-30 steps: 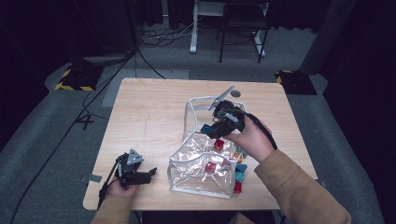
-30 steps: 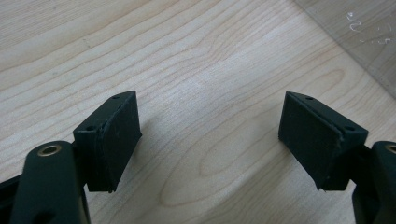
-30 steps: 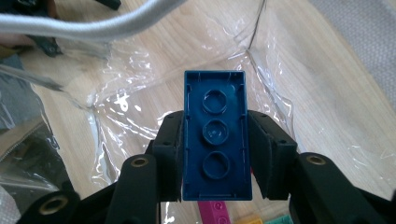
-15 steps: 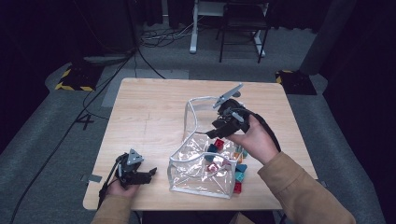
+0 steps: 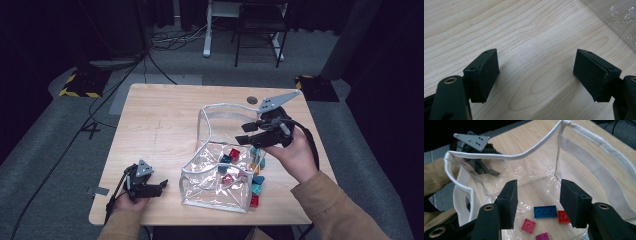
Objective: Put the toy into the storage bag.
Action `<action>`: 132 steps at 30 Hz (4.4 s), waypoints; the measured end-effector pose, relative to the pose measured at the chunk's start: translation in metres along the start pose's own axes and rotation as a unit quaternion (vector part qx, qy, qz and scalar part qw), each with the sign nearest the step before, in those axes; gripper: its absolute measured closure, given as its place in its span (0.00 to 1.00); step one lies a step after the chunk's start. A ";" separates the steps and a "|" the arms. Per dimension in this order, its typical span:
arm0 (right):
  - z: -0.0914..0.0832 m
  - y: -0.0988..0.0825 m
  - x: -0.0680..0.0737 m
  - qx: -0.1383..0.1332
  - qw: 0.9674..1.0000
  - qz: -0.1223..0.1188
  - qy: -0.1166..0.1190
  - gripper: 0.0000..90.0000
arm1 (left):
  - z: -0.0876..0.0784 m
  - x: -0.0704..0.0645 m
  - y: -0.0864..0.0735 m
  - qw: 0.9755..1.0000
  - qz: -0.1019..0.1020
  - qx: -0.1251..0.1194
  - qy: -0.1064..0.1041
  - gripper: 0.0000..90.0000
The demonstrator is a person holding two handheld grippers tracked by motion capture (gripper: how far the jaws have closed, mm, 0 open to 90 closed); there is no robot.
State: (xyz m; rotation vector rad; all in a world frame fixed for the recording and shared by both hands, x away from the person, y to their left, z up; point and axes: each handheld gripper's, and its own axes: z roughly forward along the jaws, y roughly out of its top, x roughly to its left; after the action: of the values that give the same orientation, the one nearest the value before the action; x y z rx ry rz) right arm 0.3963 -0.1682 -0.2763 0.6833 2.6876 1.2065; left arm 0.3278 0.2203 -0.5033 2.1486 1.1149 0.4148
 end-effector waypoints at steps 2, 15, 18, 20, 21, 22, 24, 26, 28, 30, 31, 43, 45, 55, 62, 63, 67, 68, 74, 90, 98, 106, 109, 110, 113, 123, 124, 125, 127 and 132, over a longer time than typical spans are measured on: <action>-0.010 -0.005 0.003 -0.015 1.000 -0.003 -0.003 0.54 | 0.000 0.000 0.000 1.000 0.000 0.000 0.000 0.23; -0.057 -0.039 0.007 -0.074 0.997 0.006 -0.031 0.54 | 0.000 0.000 0.000 1.000 0.000 0.000 0.000 0.23; -0.067 -0.049 0.003 -0.085 0.995 0.017 -0.040 0.54 | 0.000 0.000 0.000 1.000 0.000 0.000 0.000 0.23; -0.072 -0.057 -0.001 -0.090 0.994 0.026 -0.050 0.54 | 0.000 0.000 0.000 1.000 0.000 0.000 0.000 0.23; -0.074 -0.060 -0.003 -0.092 0.994 0.029 -0.054 0.54 | 0.000 0.000 0.000 1.000 0.000 0.000 0.000 0.23; -0.076 -0.064 -0.005 -0.093 0.993 0.033 -0.058 0.54 | 0.000 0.000 0.000 1.000 -0.001 -0.001 0.000 0.23; -0.078 -0.071 -0.010 -0.093 0.993 0.041 -0.066 0.54 | 0.000 0.000 0.000 1.000 -0.001 -0.001 0.000 0.23; -0.079 -0.077 -0.013 -0.089 0.992 0.047 -0.077 0.54 | 0.000 0.000 0.000 1.000 -0.001 -0.001 0.000 0.23; -0.079 -0.083 -0.017 -0.087 0.991 0.049 -0.084 0.54 | 0.000 0.000 0.000 1.000 0.000 -0.001 0.000 0.23; -0.078 -0.089 -0.021 -0.088 0.991 0.054 -0.089 0.54 | 0.000 0.000 0.000 1.000 0.000 -0.001 0.000 0.23; -0.077 -0.092 -0.023 -0.088 0.990 0.058 -0.091 0.54 | 0.000 0.000 0.000 1.000 0.000 -0.001 0.000 0.23; -0.055 -0.122 -0.046 -0.077 0.989 0.079 -0.100 0.53 | 0.000 0.000 0.000 1.000 0.000 -0.001 0.000 0.23; -0.051 -0.126 -0.049 -0.073 0.989 0.081 -0.101 0.52 | 0.000 0.000 0.000 1.000 0.000 -0.001 0.000 0.23; -0.023 -0.146 -0.061 -0.049 0.990 0.089 -0.099 0.52 | 0.000 0.000 0.000 1.000 0.000 -0.001 0.000 0.23; -0.001 -0.156 -0.070 -0.022 0.991 0.095 -0.093 0.52 | 0.001 0.000 0.000 1.000 0.000 -0.001 0.000 0.23; 0.004 -0.157 -0.071 -0.018 0.991 0.095 -0.093 0.52 | 0.001 0.000 0.000 1.000 0.001 -0.001 0.000 0.23; 0.017 -0.162 -0.076 -0.004 0.991 0.098 -0.090 0.52 | 0.001 0.000 0.000 1.000 0.000 -0.001 0.000 0.23; 0.020 -0.163 -0.077 0.001 0.991 0.099 -0.090 0.52 | 0.001 0.000 0.000 1.000 0.001 -0.001 0.000 0.23; 0.043 -0.170 -0.083 0.029 0.991 0.102 -0.083 0.54 | 0.001 0.000 0.000 1.000 0.000 -0.001 0.000 0.23; 0.078 -0.174 -0.088 0.054 0.991 0.098 -0.074 0.52 | 0.001 0.000 0.000 1.000 0.000 -0.001 0.000 0.23; 0.086 -0.176 -0.093 0.063 0.990 0.098 -0.082 0.52 | 0.001 0.000 0.001 1.000 0.001 0.000 0.000 0.23; 0.093 -0.180 -0.094 0.083 0.988 0.094 -0.093 0.63 | 0.001 0.000 0.000 1.000 0.000 -0.001 0.000 0.23; 0.092 -0.180 -0.092 0.087 0.987 0.094 -0.100 0.64 | 0.001 0.000 0.000 1.000 0.000 -0.001 0.000 0.23; 0.091 -0.180 -0.092 0.089 0.987 0.093 -0.101 0.65 | 0.001 0.000 0.000 1.000 0.000 -0.001 0.000 0.23; 0.088 -0.180 -0.091 0.086 0.987 0.091 -0.101 0.65 | 0.001 0.000 0.000 1.000 0.000 -0.001 0.000 0.23; 0.063 -0.172 -0.083 0.058 0.990 0.088 -0.098 0.65 | 0.001 0.000 0.000 1.000 0.000 -0.001 0.000 0.23; 0.059 -0.170 -0.082 0.055 0.990 0.087 -0.098 0.65 | 0.001 0.000 0.000 1.000 0.001 -0.001 0.000 0.23; 0.057 -0.170 -0.081 0.053 0.990 0.088 -0.097 0.65 | 0.001 0.000 0.000 1.000 0.000 -0.001 0.000 0.23; 0.052 -0.168 -0.079 0.047 0.990 0.086 -0.097 0.65 | 0.001 0.000 0.000 1.000 0.001 -0.001 0.000 0.23; 0.039 -0.163 -0.073 0.036 0.991 0.082 -0.096 0.65 | 0.001 0.000 0.000 1.000 0.000 -0.001 0.000 0.23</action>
State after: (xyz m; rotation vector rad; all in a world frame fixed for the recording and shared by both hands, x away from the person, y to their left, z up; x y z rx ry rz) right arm 0.4153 -0.2689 -0.4274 0.9941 2.5680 1.0204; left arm 0.3287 0.2201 -0.5035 2.1478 1.1134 0.4160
